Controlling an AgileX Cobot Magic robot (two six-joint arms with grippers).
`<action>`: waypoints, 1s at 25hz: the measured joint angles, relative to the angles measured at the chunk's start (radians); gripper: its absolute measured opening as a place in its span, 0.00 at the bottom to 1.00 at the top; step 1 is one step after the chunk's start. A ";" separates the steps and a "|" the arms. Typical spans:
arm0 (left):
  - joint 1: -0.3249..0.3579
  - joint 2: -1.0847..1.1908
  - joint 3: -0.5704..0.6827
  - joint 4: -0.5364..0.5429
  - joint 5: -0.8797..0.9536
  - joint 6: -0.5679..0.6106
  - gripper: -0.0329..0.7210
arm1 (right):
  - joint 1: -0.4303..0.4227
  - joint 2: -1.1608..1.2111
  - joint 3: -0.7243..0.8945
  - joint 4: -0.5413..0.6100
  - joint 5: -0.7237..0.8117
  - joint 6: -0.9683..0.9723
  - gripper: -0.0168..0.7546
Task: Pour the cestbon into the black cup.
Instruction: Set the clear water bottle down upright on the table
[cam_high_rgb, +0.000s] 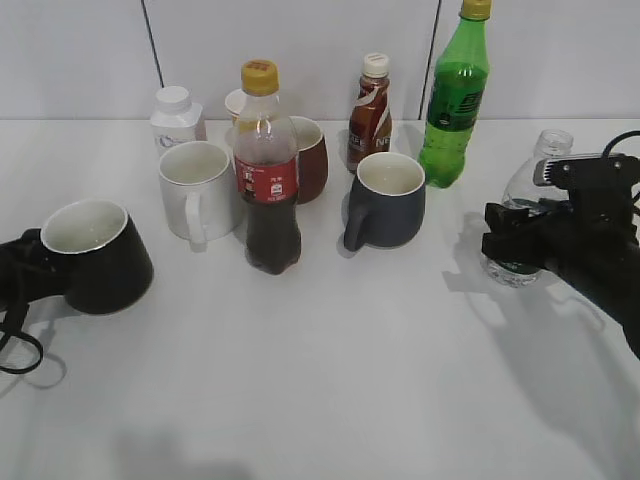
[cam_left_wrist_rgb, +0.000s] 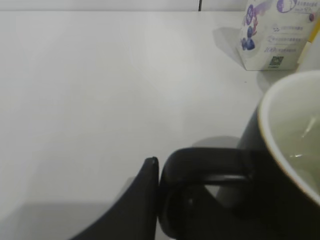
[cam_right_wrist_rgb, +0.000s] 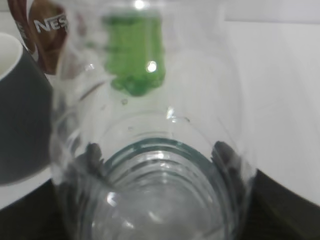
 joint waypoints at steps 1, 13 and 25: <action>0.000 0.000 0.002 0.000 -0.001 0.000 0.12 | 0.000 0.005 -0.001 0.001 0.000 0.002 0.67; 0.000 0.000 0.034 0.000 -0.005 -0.004 0.36 | 0.000 0.008 0.022 0.000 -0.026 0.026 0.67; 0.000 -0.048 0.068 0.000 -0.003 -0.007 0.56 | 0.001 -0.008 0.051 0.000 -0.073 0.029 0.82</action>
